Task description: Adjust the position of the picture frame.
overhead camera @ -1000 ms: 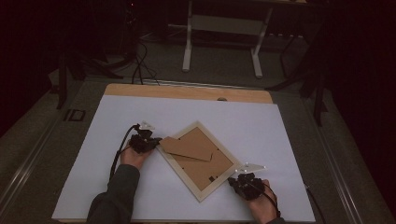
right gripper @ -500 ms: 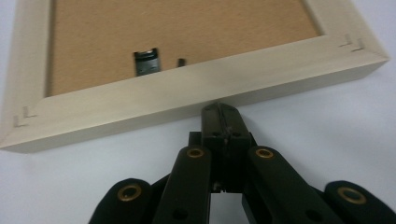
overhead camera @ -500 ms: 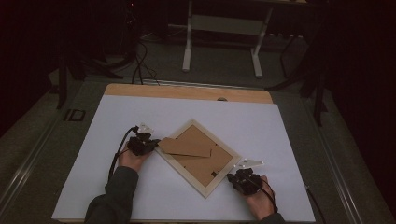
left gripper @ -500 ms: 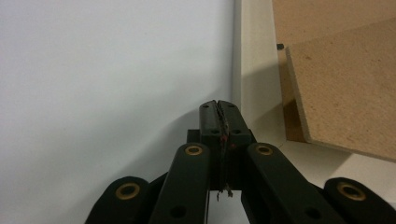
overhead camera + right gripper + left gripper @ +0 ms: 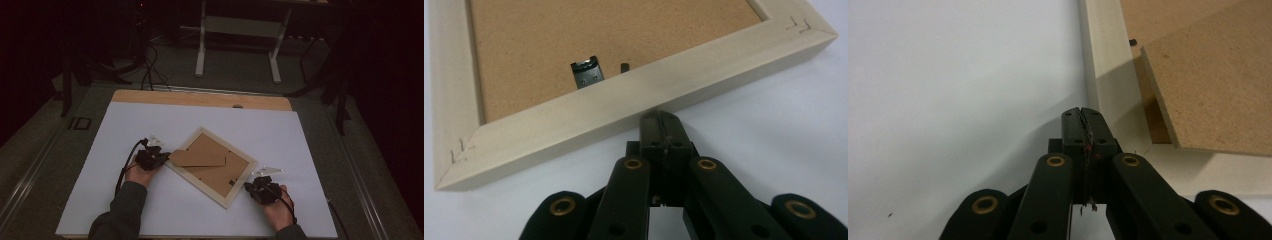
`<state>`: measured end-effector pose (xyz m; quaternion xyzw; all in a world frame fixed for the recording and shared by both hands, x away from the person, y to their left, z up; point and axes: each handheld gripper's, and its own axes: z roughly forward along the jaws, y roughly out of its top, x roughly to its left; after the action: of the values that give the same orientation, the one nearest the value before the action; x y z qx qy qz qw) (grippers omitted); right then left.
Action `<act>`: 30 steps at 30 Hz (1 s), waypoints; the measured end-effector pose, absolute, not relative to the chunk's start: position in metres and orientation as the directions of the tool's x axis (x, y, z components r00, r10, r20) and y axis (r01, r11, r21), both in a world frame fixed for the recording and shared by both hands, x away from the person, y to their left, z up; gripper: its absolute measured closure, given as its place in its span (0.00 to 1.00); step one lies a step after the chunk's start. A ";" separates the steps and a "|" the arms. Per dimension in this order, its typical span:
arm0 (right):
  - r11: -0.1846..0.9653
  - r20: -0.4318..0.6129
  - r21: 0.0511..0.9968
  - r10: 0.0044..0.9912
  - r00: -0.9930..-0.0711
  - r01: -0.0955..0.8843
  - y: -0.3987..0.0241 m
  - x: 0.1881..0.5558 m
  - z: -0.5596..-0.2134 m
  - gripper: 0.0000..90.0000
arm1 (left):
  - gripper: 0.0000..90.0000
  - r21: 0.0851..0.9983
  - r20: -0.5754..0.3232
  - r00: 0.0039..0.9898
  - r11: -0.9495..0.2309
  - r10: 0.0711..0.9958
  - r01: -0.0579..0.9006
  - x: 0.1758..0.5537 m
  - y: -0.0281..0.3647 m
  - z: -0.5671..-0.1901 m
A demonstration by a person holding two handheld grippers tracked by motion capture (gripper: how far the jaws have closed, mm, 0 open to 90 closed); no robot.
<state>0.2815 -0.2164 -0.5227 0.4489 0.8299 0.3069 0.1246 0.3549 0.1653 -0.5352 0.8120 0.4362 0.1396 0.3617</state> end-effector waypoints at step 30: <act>0.359 0.066 0.609 0.866 -0.496 0.707 -0.217 0.334 -0.521 1.00 | 1.00 0.710 -0.141 0.489 -0.257 0.861 0.656 0.316 0.164 -0.538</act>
<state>0.3338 -0.2167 -0.5212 0.4835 0.8132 0.2948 0.1345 0.3160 0.1639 -0.5377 0.7804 0.4859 0.1387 0.3682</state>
